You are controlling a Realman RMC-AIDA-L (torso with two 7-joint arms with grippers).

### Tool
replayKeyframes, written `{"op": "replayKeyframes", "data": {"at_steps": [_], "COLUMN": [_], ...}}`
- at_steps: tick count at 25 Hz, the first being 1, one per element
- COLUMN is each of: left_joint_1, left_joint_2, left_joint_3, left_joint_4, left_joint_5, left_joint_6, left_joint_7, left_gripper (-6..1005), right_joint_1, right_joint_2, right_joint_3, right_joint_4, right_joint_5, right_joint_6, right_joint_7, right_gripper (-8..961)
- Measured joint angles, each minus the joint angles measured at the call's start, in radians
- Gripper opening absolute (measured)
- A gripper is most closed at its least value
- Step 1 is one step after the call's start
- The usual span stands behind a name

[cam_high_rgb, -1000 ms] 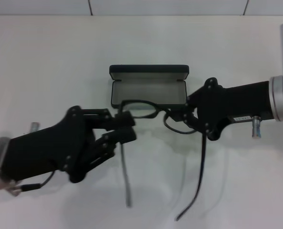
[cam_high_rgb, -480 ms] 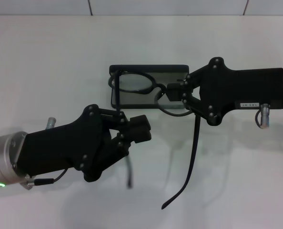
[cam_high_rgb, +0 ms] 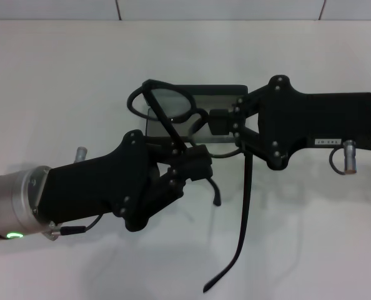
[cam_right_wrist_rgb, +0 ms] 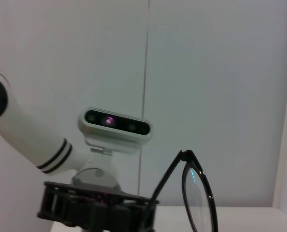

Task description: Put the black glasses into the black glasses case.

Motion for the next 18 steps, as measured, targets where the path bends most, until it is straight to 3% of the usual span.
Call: {"op": "replayKeyframes", "data": {"at_steps": [11,18], "left_joint_1": [-0.006,0.0], "left_joint_2": [-0.001,0.001], "left_joint_3": [-0.008,0.009], "left_joint_4": [-0.061,-0.053], "left_joint_5": [-0.056,-0.048], "left_joint_6": [-0.051,-0.008], "left_joint_7": [0.019,0.019], "left_gripper": [84,84], "right_joint_1": [0.0,-0.004], "right_joint_2": [0.003,0.001], "right_joint_3": [-0.002,0.007], "right_joint_4": [0.042,0.065], "right_joint_5": [0.052,0.062], "right_joint_6": [-0.057,-0.053], "right_joint_7": [-0.017,-0.039], "right_gripper": [26,27]}}
